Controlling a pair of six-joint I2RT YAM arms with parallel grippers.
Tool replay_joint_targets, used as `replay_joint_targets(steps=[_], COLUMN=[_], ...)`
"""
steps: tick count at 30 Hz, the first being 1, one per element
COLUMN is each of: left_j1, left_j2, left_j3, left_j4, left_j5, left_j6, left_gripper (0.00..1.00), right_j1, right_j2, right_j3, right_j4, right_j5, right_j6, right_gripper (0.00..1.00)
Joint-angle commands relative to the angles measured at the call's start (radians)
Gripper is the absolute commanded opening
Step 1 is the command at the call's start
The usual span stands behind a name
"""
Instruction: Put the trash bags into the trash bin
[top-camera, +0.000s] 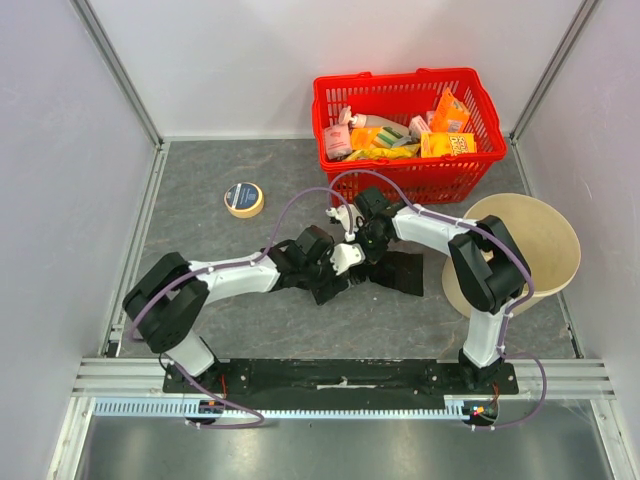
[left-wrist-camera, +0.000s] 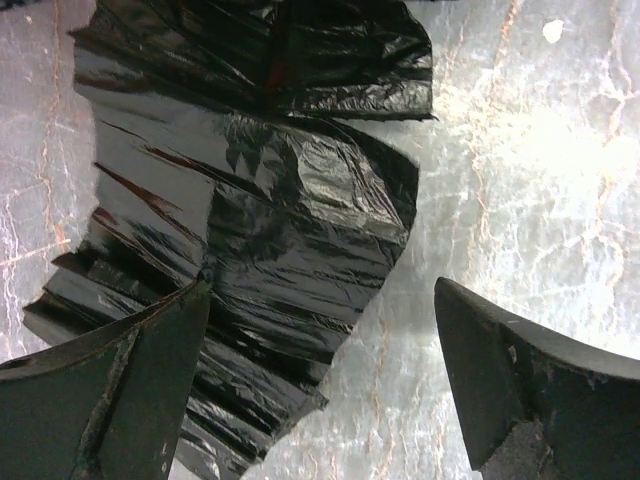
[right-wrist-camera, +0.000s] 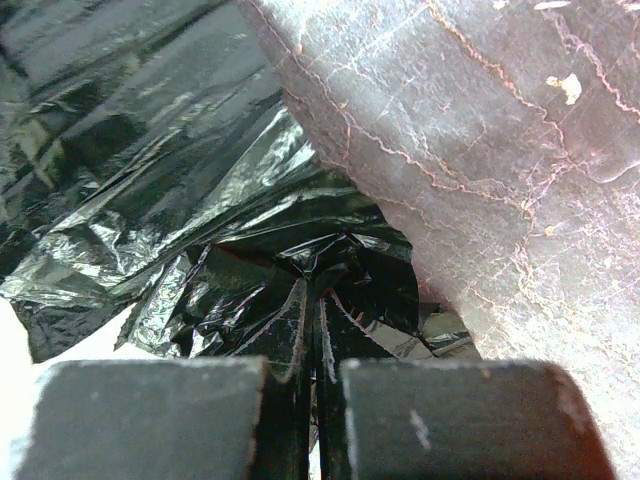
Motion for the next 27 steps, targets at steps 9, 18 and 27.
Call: replay_joint_targets(steps=[9, 18, 27], left_j1=[-0.007, -0.009, -0.007], left_j2=[0.099, 0.118, 0.043], left_j3=[0.046, 0.064, 0.042], left_j4=[0.161, 0.146, 0.088], left_j5=[-0.075, -0.076, -0.078], left_j6=[0.067, 0.068, 0.099], left_gripper=[0.80, 0.23, 0.02], right_j1=[-0.015, -0.016, -0.016], right_j2=[0.062, 0.058, 0.059], right_j3=[-0.024, -0.037, -0.057], right_j4=[-0.044, -0.045, -0.044], right_j5=[-0.014, -0.009, 0.104], right_j6=[-0.002, -0.005, 0.007], right_gripper=[0.00, 0.00, 0.00])
